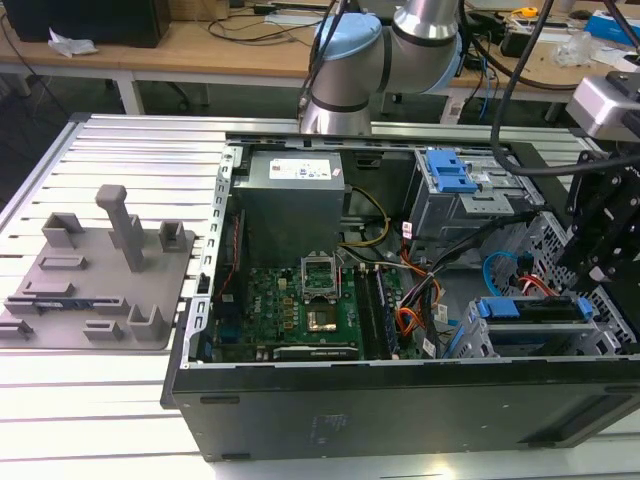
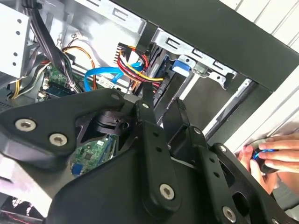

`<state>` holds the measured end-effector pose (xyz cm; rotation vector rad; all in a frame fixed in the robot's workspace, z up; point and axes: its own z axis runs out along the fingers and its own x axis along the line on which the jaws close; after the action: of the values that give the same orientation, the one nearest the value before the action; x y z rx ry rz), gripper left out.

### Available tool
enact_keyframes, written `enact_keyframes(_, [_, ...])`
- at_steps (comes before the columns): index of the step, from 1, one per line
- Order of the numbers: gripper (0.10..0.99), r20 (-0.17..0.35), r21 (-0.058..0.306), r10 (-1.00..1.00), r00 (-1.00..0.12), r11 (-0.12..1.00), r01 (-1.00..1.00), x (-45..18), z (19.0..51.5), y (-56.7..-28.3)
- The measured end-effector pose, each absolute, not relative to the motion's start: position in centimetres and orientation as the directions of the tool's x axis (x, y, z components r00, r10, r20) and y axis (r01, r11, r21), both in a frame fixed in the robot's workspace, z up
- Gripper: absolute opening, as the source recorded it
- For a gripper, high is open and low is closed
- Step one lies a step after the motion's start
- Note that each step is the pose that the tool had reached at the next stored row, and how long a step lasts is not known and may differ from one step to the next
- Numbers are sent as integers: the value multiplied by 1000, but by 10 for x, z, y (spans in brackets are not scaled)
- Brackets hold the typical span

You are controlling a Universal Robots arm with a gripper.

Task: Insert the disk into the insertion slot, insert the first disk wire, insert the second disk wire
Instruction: 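Insert the first disk wire, then insert the second disk wire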

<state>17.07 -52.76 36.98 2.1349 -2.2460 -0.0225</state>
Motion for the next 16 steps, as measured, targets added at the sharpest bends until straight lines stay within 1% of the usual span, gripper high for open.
enact_keyframes(16, [361,21,40,-999,-50,51,-998,171,370,-528])
